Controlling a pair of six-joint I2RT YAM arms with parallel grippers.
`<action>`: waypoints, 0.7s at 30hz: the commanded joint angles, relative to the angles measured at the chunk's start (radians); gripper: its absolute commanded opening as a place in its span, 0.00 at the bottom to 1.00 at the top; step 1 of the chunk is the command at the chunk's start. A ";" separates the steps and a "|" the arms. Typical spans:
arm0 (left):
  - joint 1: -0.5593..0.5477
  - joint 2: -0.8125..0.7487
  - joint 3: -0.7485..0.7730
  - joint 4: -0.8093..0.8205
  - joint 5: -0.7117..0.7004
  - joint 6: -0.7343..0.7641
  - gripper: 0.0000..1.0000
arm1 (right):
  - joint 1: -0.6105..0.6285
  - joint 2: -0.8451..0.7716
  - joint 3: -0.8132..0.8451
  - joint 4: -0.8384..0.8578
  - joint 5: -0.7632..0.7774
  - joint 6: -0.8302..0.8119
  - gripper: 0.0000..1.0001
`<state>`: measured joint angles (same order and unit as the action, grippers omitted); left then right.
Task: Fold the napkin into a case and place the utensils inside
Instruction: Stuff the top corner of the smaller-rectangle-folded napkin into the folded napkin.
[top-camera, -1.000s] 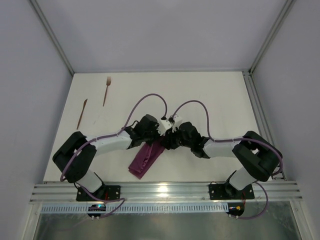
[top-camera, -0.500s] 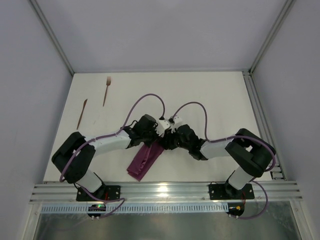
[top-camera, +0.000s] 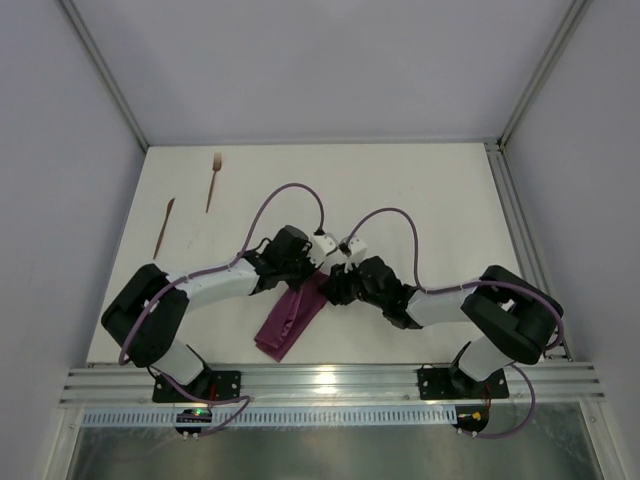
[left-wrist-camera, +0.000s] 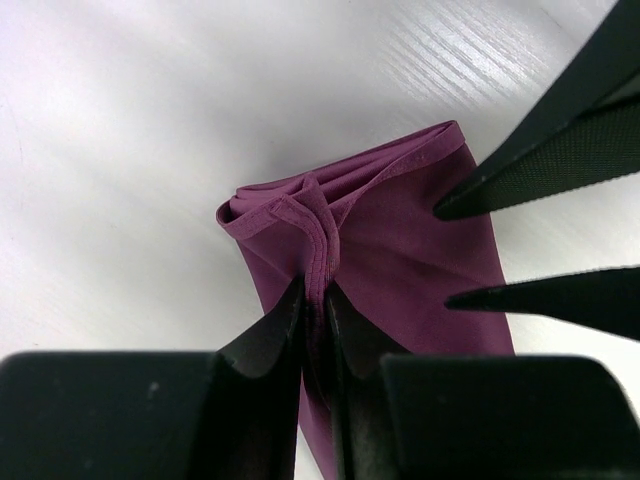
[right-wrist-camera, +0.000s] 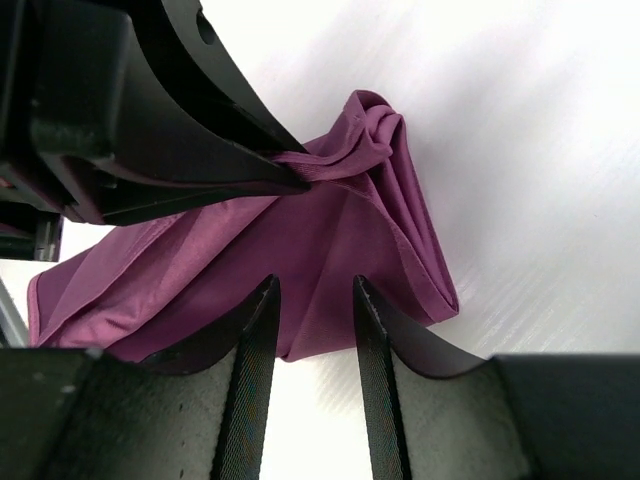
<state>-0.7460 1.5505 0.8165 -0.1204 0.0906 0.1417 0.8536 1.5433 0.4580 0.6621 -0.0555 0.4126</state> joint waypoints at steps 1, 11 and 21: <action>0.002 -0.035 0.012 0.024 0.026 -0.008 0.14 | 0.035 -0.011 0.002 0.062 0.051 -0.035 0.40; 0.004 -0.032 0.016 0.013 0.038 -0.008 0.14 | 0.047 0.077 0.050 0.031 0.103 -0.005 0.38; 0.004 -0.036 0.016 0.004 0.043 0.001 0.15 | 0.047 0.126 0.070 -0.012 0.123 0.049 0.22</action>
<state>-0.7300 1.5475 0.8165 -0.1249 0.0948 0.1265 0.8948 1.6562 0.5056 0.6567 0.0338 0.4374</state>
